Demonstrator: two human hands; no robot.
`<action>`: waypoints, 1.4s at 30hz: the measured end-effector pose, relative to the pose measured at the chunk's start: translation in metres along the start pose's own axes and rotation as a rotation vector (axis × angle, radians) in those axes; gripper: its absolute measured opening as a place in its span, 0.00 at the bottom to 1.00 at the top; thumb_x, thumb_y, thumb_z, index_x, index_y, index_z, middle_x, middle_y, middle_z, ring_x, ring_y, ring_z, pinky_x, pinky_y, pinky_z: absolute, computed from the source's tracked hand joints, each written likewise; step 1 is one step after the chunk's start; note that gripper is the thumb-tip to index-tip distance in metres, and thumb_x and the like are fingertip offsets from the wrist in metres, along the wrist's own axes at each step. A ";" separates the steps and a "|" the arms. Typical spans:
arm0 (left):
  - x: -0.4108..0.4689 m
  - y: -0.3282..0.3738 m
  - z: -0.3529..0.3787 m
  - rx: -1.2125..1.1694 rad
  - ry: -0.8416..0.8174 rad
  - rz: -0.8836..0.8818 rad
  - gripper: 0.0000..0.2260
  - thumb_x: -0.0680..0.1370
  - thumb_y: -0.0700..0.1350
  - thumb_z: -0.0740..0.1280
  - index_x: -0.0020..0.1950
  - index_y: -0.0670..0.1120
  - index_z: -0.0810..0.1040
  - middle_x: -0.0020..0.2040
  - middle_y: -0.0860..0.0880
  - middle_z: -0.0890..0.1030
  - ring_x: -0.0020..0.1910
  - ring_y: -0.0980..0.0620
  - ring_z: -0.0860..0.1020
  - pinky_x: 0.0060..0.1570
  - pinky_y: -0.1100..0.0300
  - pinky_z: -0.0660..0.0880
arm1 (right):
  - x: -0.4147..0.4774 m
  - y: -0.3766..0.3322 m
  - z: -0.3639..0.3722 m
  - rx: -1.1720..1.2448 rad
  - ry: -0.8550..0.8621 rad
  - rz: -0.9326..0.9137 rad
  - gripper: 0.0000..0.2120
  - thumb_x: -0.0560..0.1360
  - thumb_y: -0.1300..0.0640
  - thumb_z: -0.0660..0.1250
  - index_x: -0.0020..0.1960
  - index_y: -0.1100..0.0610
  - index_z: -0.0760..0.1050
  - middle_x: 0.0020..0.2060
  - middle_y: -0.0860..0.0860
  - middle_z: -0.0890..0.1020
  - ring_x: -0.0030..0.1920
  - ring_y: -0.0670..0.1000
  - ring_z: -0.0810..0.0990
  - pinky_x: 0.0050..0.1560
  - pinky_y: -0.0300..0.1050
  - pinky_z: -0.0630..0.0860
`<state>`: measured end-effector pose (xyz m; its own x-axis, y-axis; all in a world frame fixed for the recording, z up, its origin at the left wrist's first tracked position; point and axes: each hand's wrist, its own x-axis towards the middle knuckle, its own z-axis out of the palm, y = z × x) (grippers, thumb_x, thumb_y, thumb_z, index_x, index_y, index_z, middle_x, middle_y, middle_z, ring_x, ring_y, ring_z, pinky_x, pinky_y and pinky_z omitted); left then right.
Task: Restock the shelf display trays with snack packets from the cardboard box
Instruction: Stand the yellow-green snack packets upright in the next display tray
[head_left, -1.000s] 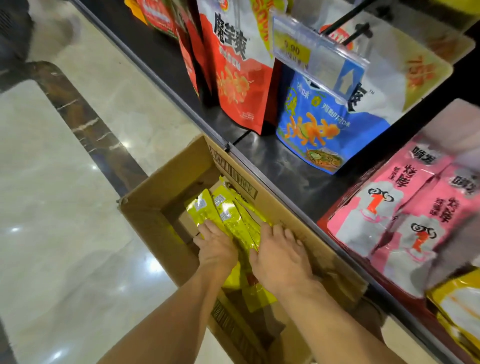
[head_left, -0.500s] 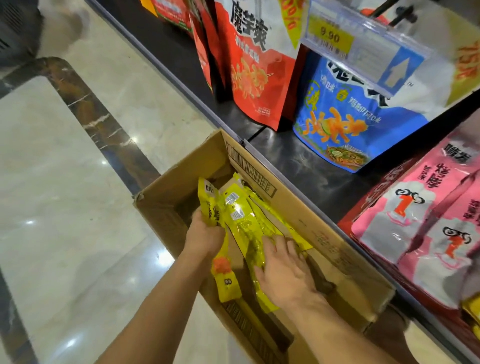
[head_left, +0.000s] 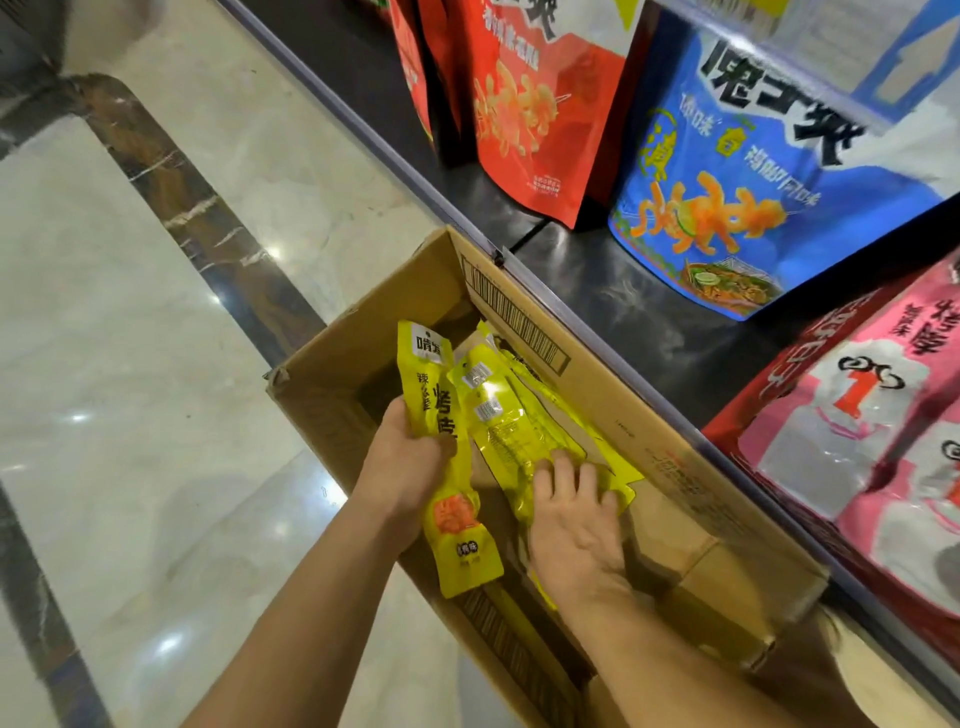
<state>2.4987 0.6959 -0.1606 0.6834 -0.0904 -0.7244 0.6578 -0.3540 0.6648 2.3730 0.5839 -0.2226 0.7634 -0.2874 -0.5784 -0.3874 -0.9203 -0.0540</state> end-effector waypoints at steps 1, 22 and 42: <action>0.000 0.000 -0.001 0.002 0.004 -0.006 0.19 0.76 0.31 0.65 0.61 0.51 0.74 0.52 0.42 0.83 0.49 0.38 0.83 0.47 0.33 0.80 | 0.001 0.002 -0.002 0.014 0.016 0.010 0.33 0.76 0.53 0.68 0.77 0.56 0.60 0.75 0.56 0.62 0.69 0.60 0.66 0.58 0.55 0.72; -0.024 0.019 -0.003 -0.032 -0.008 0.042 0.19 0.75 0.29 0.67 0.61 0.48 0.75 0.52 0.38 0.83 0.45 0.38 0.83 0.45 0.40 0.81 | -0.006 0.007 -0.037 0.591 0.023 -0.024 0.47 0.74 0.52 0.72 0.80 0.41 0.42 0.73 0.56 0.63 0.71 0.60 0.67 0.65 0.54 0.71; -0.164 0.096 -0.047 -0.150 -0.120 0.322 0.19 0.77 0.29 0.64 0.64 0.46 0.75 0.52 0.41 0.85 0.48 0.39 0.85 0.44 0.47 0.82 | -0.116 0.046 -0.154 1.967 -0.500 0.115 0.21 0.71 0.57 0.63 0.61 0.61 0.79 0.48 0.55 0.86 0.40 0.51 0.85 0.42 0.47 0.78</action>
<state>2.4649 0.7209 0.0306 0.8271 -0.2862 -0.4838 0.4599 -0.1504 0.8752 2.3468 0.5341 -0.0327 0.6520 0.0886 -0.7531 -0.5999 0.6677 -0.4408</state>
